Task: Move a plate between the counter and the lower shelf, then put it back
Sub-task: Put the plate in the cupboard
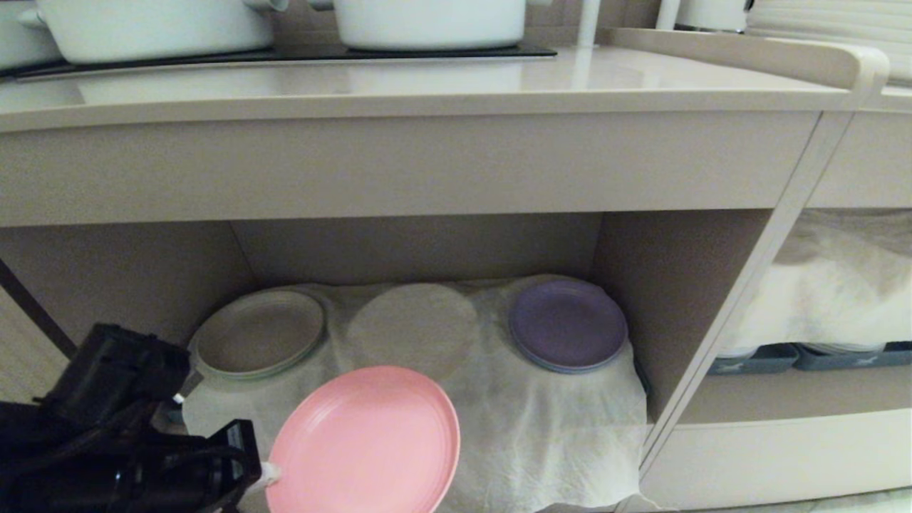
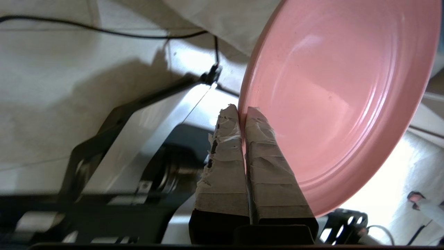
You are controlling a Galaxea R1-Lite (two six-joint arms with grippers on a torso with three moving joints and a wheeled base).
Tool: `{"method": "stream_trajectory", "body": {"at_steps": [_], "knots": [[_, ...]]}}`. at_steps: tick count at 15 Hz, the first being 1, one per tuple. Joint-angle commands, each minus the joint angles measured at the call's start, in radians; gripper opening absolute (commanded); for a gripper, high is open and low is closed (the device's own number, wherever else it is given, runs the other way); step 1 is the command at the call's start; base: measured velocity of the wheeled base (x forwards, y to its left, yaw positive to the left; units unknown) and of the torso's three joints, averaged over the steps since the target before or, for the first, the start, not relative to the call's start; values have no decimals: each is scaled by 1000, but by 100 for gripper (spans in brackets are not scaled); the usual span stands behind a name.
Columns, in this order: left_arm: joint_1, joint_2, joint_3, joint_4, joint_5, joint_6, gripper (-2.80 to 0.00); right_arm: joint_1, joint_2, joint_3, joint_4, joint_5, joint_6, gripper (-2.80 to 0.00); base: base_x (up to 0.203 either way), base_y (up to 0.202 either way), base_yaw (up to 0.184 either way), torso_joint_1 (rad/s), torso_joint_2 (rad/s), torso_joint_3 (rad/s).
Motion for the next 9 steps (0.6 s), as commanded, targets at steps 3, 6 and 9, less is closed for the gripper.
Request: {"method": "stream_trajectory", "body": {"at_steps": [3,6,9], "knots": [[0,170,-88,-50,2,-49,-280,0,0,0,1,1,0,-280,0,0,0,0,0,0],[0,242,-146,-58,5,-63,-280,0,0,0,-1,0,0,-280,0,0,0,0,0,0],[0,308,-194,-84,9,-104,-280,0,0,0,-1,0,0,-280,0,0,0,0,0,0]]}}
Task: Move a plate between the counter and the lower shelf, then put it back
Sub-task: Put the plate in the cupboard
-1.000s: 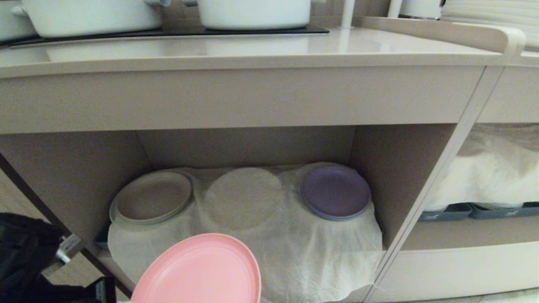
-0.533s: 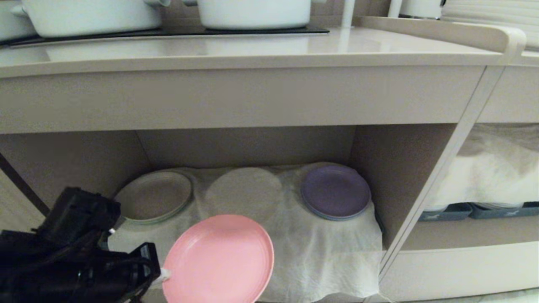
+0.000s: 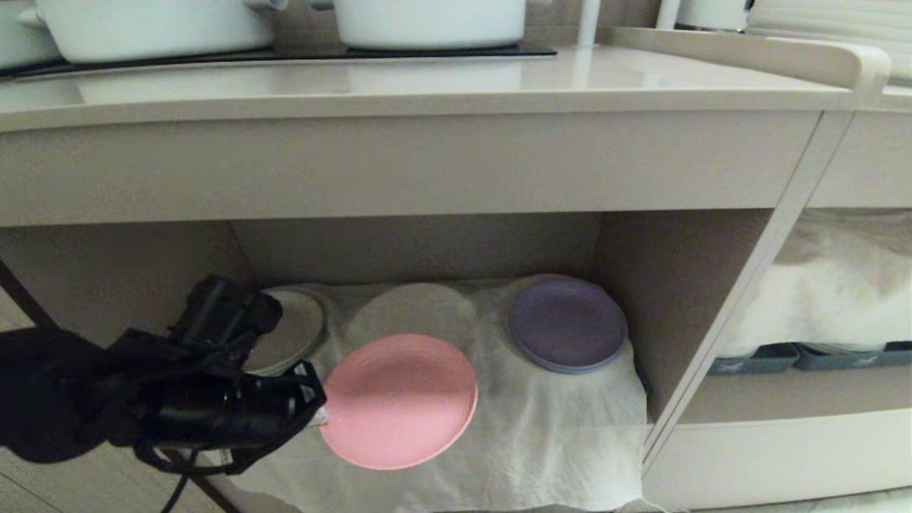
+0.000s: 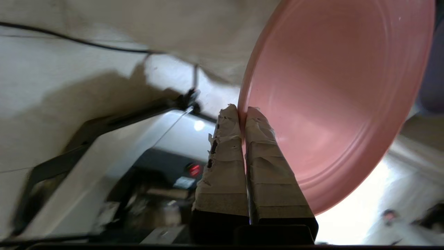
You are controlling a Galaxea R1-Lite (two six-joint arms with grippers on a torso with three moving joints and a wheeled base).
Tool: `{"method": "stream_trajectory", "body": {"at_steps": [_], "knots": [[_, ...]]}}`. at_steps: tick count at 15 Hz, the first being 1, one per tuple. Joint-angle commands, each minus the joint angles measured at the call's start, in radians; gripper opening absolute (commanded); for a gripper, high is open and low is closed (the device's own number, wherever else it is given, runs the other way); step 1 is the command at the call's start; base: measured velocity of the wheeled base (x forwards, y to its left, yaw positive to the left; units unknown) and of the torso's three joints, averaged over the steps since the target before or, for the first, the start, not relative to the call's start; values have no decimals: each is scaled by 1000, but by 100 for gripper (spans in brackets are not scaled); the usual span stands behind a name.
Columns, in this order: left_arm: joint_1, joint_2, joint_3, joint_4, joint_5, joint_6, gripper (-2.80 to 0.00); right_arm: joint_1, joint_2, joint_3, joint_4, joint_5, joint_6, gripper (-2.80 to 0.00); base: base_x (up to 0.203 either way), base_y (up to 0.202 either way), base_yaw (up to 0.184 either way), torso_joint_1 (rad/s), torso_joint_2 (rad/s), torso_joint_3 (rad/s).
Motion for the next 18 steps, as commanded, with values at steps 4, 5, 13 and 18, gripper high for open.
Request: {"method": "stream_trajectory", "body": {"at_steps": [4,5,13,18], "knots": [[3,107,-27,-95,5,-18,-280,0,0,0,1,-1,1,-280,0,0,0,0,0,0],[3,119,-27,-120,8,-19,-280,0,0,0,-1,-1,1,-280,0,0,0,0,0,0],[9,235,-139,-140,16,-37,-280,0,0,0,-1,-1,1,-280,0,0,0,0,0,0],[45,299,-209,-141,33,-60,-280,0,1,0,0,-1,1,-280,0,0,0,0,0,0]]}}
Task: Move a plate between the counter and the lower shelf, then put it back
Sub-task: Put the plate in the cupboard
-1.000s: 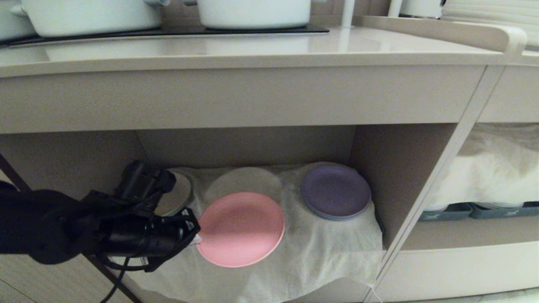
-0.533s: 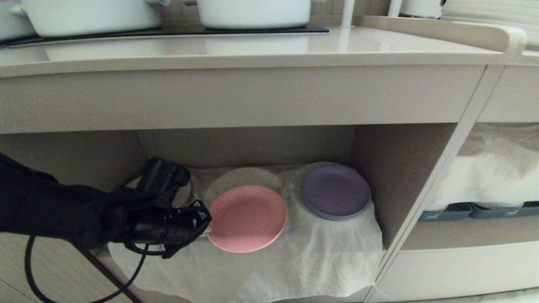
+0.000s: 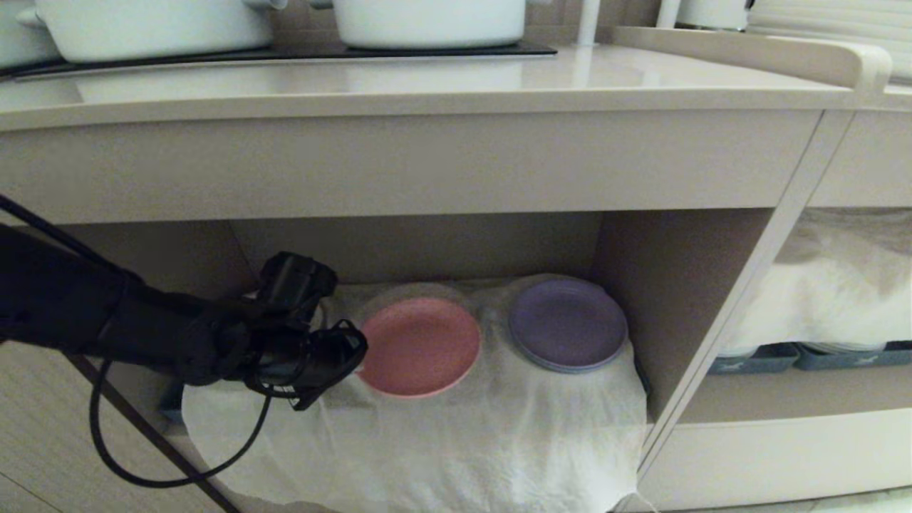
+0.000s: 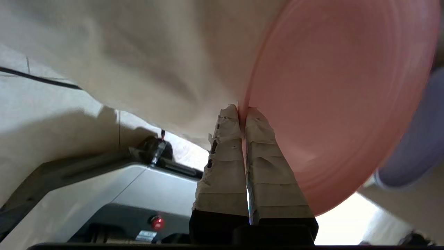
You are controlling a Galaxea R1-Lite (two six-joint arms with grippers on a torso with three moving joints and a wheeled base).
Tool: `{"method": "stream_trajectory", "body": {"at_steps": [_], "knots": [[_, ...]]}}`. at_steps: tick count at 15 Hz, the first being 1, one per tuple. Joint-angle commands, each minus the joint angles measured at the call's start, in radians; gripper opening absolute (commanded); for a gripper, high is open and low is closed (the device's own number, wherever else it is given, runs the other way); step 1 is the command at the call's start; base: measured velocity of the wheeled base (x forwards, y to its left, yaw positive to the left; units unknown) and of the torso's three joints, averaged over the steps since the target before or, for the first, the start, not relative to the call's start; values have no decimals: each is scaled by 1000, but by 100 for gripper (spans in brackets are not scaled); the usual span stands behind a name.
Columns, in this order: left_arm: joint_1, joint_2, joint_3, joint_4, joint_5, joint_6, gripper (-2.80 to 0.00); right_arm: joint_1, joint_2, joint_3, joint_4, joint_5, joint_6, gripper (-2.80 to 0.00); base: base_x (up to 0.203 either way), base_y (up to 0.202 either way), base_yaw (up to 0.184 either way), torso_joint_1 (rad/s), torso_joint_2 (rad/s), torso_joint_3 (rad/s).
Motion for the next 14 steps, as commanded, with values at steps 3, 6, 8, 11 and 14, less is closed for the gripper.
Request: {"method": "stream_trajectory", "body": {"at_steps": [3,6,8,11,14], "knots": [[18,34,-19,0,-1,-7,-280,0,2,0,-1,0,1,-280,0,0,0,0,0,0],[30,57,-23,-3,1,-7,-280,0,2,0,-1,0,1,-280,0,0,0,0,0,0],[31,78,-21,-48,17,-7,-280,0,2,0,-1,0,1,-280,0,0,0,0,0,0],[32,91,-23,-82,28,-7,-280,0,2,0,-1,0,1,-280,0,0,0,0,0,0],[42,104,-29,-83,30,-8,-280,0,2,0,-1,0,1,-280,0,0,0,0,0,0]]}}
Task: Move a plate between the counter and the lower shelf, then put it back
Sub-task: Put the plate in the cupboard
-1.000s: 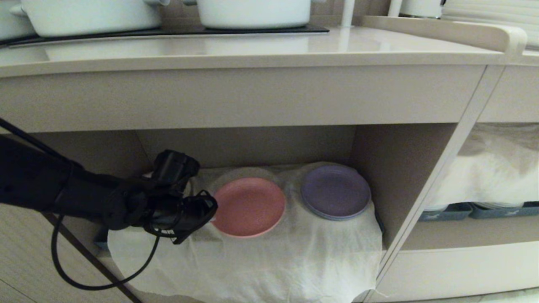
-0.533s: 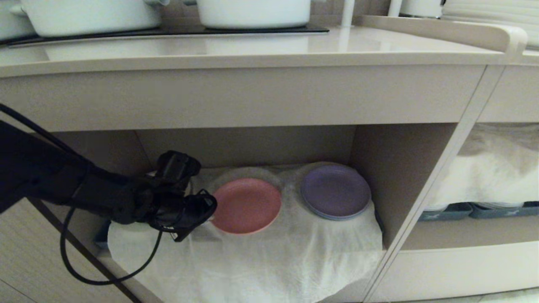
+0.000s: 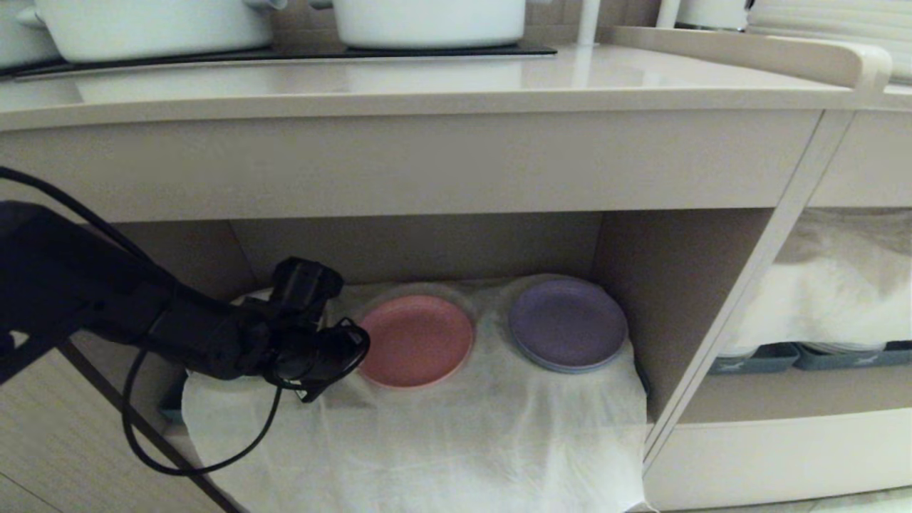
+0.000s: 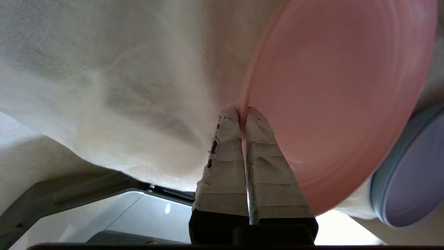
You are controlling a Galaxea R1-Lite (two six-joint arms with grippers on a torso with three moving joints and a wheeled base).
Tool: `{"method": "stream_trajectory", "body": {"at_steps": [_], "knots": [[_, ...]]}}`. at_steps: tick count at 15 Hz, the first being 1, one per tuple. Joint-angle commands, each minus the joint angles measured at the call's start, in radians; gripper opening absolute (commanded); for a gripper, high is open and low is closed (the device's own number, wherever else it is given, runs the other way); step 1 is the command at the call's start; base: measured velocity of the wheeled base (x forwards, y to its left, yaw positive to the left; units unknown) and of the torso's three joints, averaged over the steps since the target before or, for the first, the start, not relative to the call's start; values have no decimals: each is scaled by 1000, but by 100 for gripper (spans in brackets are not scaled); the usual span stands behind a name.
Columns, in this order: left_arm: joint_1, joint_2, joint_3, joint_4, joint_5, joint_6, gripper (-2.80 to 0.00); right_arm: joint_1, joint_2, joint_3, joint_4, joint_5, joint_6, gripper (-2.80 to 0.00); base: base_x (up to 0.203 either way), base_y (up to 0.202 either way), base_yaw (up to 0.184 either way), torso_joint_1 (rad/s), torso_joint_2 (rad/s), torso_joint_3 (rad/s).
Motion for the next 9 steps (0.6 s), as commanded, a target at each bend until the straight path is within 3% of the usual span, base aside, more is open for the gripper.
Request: {"method": "stream_trajectory", "body": {"at_steps": [1,9], "knots": [[7,7,-2,-1,1,-6,-280,0,2,0,0,0,0,-280,0,0,0,0,0,0],[37,40,-65,-3,0,-7,-280,0,2,0,0,0,0,-280,0,0,0,0,0,0]]}}
